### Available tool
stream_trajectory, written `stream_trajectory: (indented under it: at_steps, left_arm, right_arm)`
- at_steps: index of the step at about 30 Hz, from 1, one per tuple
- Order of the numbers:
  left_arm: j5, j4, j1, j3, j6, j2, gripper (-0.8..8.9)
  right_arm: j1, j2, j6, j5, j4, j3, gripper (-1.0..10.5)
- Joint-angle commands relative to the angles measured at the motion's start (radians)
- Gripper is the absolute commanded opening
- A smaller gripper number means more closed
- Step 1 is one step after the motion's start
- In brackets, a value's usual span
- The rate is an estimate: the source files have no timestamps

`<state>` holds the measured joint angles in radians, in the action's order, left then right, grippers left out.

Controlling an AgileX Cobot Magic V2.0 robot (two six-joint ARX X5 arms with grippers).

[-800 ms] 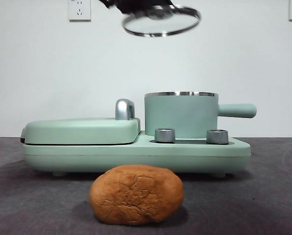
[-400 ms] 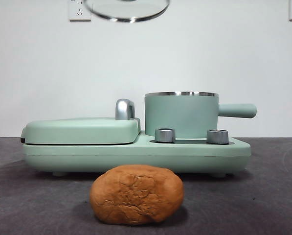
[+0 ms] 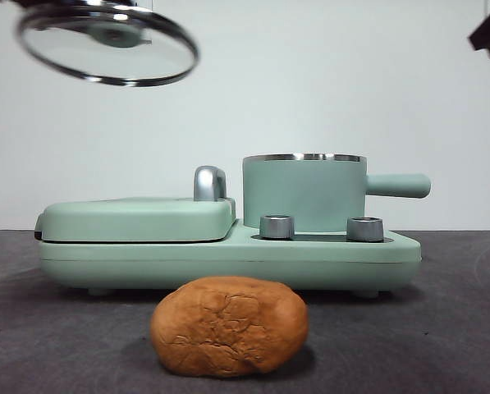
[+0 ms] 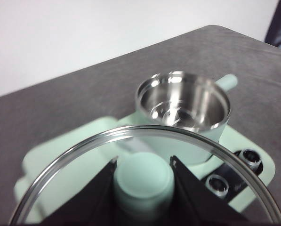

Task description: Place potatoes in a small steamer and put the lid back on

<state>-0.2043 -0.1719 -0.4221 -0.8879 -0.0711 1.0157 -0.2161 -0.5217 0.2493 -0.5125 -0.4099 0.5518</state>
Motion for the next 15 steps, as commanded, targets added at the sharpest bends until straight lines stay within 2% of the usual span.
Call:
stream_trajectory:
  at_steps: [1, 8, 15]
  left_arm:
    - [0.014, 0.009, 0.015, 0.047, 0.061, -0.085, 0.10]
    - [0.087, -0.158, 0.061, 0.109, 0.066, -0.274, 0.10]
    - [0.108, -0.240, 0.091, 0.109, 0.086, -0.390, 0.10]
  right_arm:
    - [-0.047, -0.063, 0.001, -0.004, 0.005, 0.045, 2.3]
    - [-0.245, -0.277, 0.135, -0.004, -0.042, 0.148, 2.8]
    - [-0.454, -0.512, 0.207, 0.099, -0.019, 0.204, 2.8]
